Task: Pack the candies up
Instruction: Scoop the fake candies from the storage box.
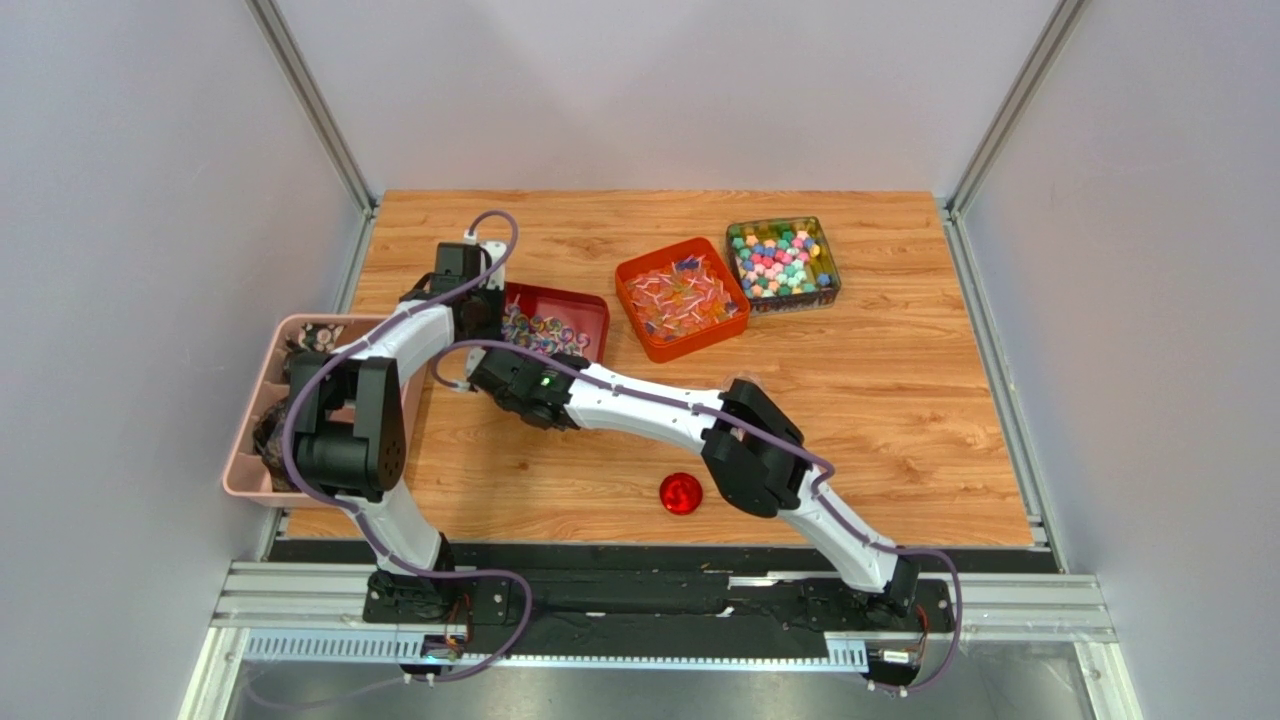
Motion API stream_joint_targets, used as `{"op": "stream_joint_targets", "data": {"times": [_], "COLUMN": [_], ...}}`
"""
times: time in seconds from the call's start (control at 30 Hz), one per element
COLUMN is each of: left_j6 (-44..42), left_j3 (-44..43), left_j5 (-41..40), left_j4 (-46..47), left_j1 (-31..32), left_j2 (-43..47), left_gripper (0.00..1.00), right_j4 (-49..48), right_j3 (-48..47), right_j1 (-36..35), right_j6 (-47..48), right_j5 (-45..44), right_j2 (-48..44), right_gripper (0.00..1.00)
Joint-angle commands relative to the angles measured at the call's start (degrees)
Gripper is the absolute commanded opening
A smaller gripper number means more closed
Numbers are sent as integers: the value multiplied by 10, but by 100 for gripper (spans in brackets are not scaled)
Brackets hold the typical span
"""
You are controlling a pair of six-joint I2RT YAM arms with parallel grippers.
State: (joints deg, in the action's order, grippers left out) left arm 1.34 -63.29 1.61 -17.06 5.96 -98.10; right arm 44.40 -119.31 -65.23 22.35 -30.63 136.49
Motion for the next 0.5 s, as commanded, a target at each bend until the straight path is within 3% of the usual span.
{"op": "stream_joint_targets", "data": {"times": [0.0, 0.33, 0.47], "left_j6": [40, 37, 36], "left_j3": [-33, -37, -37], "left_j5": [75, 79, 80], "left_j4": [3, -2, -3], "left_j1": [16, 16, 16], "left_j2": [11, 5, 3], "left_gripper": [0, 0, 0], "right_j4": [-85, 65, 73], "right_j3": [34, 1, 7], "right_j1": [-2, 37, 58], "right_j6": [27, 26, 16], "right_j5": [58, 317, 348], "right_j2": [-39, -61, -61], "right_gripper": [0, 0, 0]}}
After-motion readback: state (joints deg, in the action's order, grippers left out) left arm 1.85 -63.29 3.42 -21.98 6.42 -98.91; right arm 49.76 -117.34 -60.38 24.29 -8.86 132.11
